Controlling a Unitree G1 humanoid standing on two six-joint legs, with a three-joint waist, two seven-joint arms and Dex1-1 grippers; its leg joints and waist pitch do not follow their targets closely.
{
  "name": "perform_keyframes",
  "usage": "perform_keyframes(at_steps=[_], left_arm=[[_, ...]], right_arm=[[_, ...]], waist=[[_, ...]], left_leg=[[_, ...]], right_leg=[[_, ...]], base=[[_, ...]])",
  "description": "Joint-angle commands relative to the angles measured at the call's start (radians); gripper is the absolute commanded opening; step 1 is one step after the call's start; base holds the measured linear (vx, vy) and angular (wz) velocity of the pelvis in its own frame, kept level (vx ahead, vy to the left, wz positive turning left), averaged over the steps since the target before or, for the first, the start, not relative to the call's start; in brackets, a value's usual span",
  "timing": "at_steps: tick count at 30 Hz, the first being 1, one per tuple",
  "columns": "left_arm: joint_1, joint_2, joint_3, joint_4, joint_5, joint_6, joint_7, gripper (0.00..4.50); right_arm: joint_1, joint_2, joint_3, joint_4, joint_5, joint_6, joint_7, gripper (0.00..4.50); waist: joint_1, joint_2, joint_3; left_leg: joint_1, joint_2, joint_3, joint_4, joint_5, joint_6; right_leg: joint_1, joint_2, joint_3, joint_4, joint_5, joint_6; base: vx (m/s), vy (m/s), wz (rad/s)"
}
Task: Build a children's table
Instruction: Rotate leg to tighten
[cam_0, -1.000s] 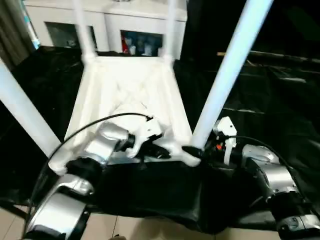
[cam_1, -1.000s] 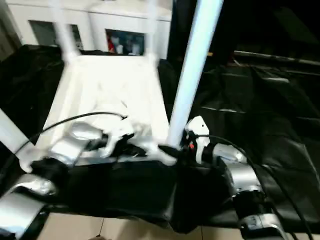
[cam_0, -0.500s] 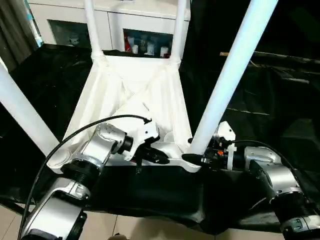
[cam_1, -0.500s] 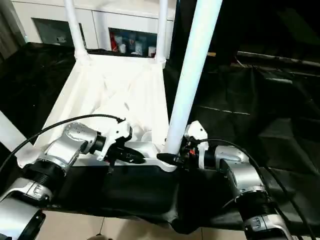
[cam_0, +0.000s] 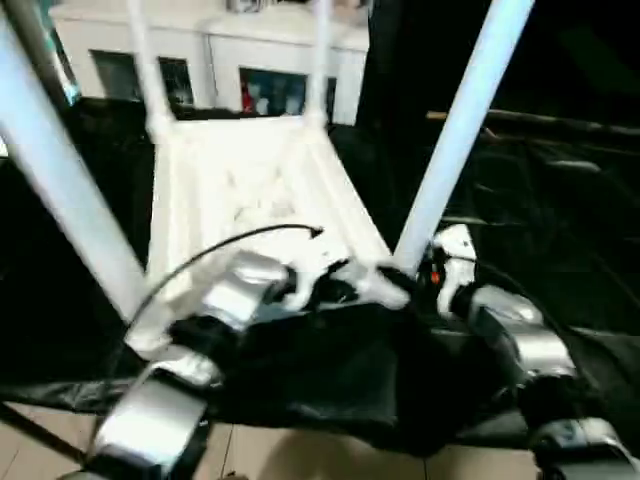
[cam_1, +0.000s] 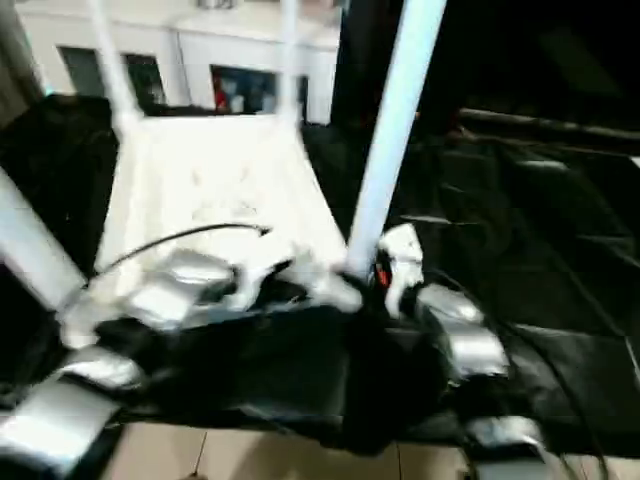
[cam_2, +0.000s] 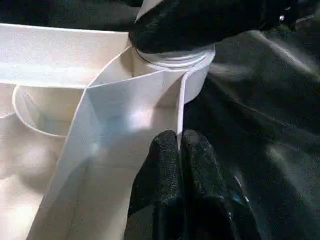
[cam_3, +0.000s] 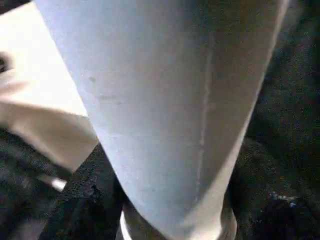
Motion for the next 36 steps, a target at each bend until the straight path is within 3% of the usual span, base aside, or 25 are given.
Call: perform_keyframes(at_steps=[1,7,9,10,11,12,15,16,20,23,26,30,32,36], left_arm=[[-0.009,-0.032,0.012,0.075,0.022,0.018,0.136,0.0],[-0.044,-0.074,0.014,0.139,0.029,-0.01,0.182,0.0],[-0.045,-0.075,0.009,0.144,0.03,-0.013,0.171,0.0],[-0.043,-0.073,0.002,0.146,0.032,-0.013,0.156,0.0],[-0.04,-0.067,-0.009,0.147,0.037,-0.012,0.126,0.0],[-0.038,-0.062,-0.015,0.148,0.041,-0.011,0.106,0.0],[-0.035,-0.052,-0.021,0.143,0.041,-0.007,0.073,0.0],[-0.031,-0.039,-0.029,0.136,0.042,-0.005,0.042,0.0],[-0.016,0.023,-0.059,0.11,0.047,-0.037,-0.106,0.0],[-0.004,0.058,-0.066,0.087,0.04,-0.056,-0.179,0.0],[0.018,0.108,-0.075,0.04,0.016,-0.039,-0.308,0.0],[0.053,0.145,-0.078,-0.029,-0.026,-0.054,-0.429,0.0],[0.064,0.151,-0.076,-0.052,-0.043,-0.054,-0.464,0.0],[0.097,0.178,-0.098,-0.131,-0.071,-0.008,-0.568,0.0]], right_arm=[[0.024,0.064,0.047,0.038,-0.03,0.04,-0.045,2.39],[0.003,0.152,0.058,0.05,-0.045,0.004,-0.123,2.38],[0.002,0.153,0.057,0.047,-0.044,-0.006,-0.122,2.38],[0.001,0.15,0.052,0.044,-0.039,-0.016,-0.115,2.38],[0.004,0.139,0.046,0.034,-0.035,-0.026,-0.096,2.38],[0.007,0.131,0.039,0.026,-0.028,-0.028,-0.079,2.57],[0.012,0.113,0.034,0.01,-0.013,-0.02,-0.039,2.57],[0.017,0.09,0.042,-0.007,-0.012,-0.02,-0.001,2.88],[0.045,-0.016,0.067,-0.075,0.003,-0.028,0.177,2.94],[0.06,-0.067,0.065,-0.107,0.026,-0.029,0.26,2.94],[0.076,-0.129,0.062,-0.148,0.06,-0.006,0.373,2.94],[0.086,-0.177,0.075,-0.159,0.058,-0.004,0.451,2.94],[0.087,-0.184,0.076,-0.163,0.064,0.001,0.469,2.94],[0.098,-0.202,0.084,-0.194,0.1,0.034,0.542,2.94]], waist=[[-0.009,0.001,-0.037],[-0.013,0.007,-0.041],[-0.016,0.005,-0.043],[-0.018,0.01,-0.043],[-0.019,0.004,-0.043],[-0.019,0.005,-0.043],[-0.019,0.006,-0.044],[-0.02,0.003,-0.044],[-0.015,0.004,-0.049],[-0.01,0.003,-0.058],[-0.003,0.002,-0.057],[0.003,0.005,-0.052],[0.008,0.01,-0.052],[0.011,0.009,-0.052]], left_leg=[[0.007,0.062,-0.044,-0.081,-0.362,-0.005],[0.005,0.063,-0.043,-0.087,-0.358,-0.007],[0.007,0.064,-0.042,-0.087,-0.377,-0.009],[0.008,0.063,-0.04,-0.087,-0.387,-0.008],[0.006,0.062,-0.04,-0.086,-0.388,-0.004],[0.007,0.062,-0.04,-0.086,-0.385,-0.001],[0.006,0.062,-0.039,-0.085,-0.375,0.01],[0.003,0.063,-0.038,-0.086,-0.356,0.017],[-0.003,0.067,-0.036,-0.082,-0.289,0.045],[-0.009,0.065,-0.026,-0.066,-0.154,0.098],[-0.008,0.067,-0.024,-0.064,-0.123,0.127],[-0.004,0.073,-0.023,-0.07,-0.173,0.096],[0.0,0.077,-0.023,-0.072,-0.189,0.074],[-0.003,0.078,-0.022,-0.071,-0.177,0.067]], right_leg=[[0.014,-0.077,0.044,-0.109,-0.545,-0.102],[0.015,-0.075,0.046,-0.102,-0.435,-0.124],[0.015,-0.075,0.047,-0.103,-0.428,-0.129],[0.014,-0.073,0.048,-0.104,-0.415,-0.135],[0.015,-0.073,0.048,-0.103,-0.412,-0.138],[0.015,-0.075,0.048,-0.102,-0.414,-0.14],[0.017,-0.075,0.049,-0.103,-0.412,-0.145],[0.019,-0.075,0.049,-0.101,-0.392,-0.15],[0.028,-0.074,0.051,-0.087,-0.277,-0.181],[0.039,-0.073,0.048,-0.062,-0.055,-0.253],[0.041,-0.074,0.047,-0.055,-0.001,-0.282],[0.038,-0.073,0.045,-0.062,-0.103,-0.281],[0.035,-0.071,0.045,-0.06,-0.114,-0.278],[0.037,-0.072,0.045,-0.056,-0.102,-0.274]], base=[[0.0,0.0,0.0],[0.0,0.0,0.0],[0.0,0.0,0.0],[0.0,0.0,0.0],[0.0,0.0,0.0],[0.0,0.0,0.0],[0.0,0.0,0.0],[0.0,0.0,0.0],[0.013,-0.002,0.01],[0.017,-0.003,0.01],[0.0,0.0,0.0],[0.0,0.0,0.0],[0.0,0.0,0.0],[0.0,0.0,0.0]])
